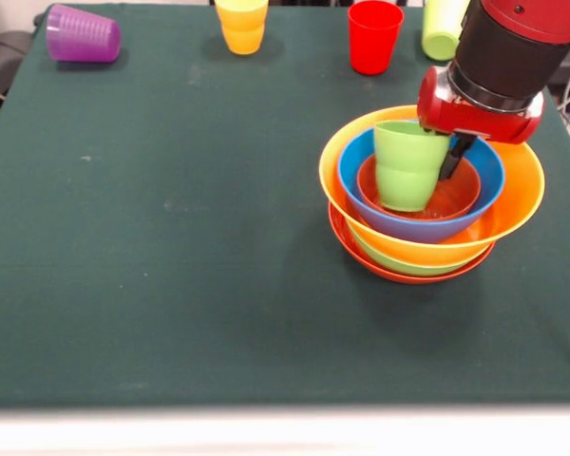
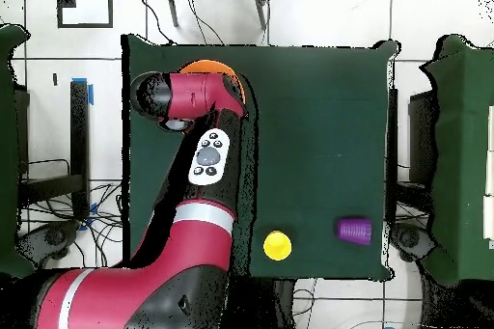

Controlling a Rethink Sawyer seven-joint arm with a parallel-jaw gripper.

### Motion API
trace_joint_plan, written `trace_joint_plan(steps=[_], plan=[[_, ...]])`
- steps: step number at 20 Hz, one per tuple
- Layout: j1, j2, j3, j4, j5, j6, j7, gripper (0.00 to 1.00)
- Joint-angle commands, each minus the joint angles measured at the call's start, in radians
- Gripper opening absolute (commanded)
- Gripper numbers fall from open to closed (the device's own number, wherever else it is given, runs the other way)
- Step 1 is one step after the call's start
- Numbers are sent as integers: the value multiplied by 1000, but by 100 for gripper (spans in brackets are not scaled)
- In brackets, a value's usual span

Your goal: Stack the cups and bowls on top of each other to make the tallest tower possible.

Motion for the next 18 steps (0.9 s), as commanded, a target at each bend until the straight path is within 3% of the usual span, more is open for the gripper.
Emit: trace_joint_plan(steps=[1, 5, 13, 14, 18], plan=[[10, 57, 82, -8, 35, 112, 189, 0], [15, 78, 95, -43, 54, 107, 190, 0], [19, 62, 86, -11, 59, 43, 185, 0], [19, 54, 86, 7, 60, 33, 182, 100], [22, 39, 79, 38, 50, 9, 176, 100]])
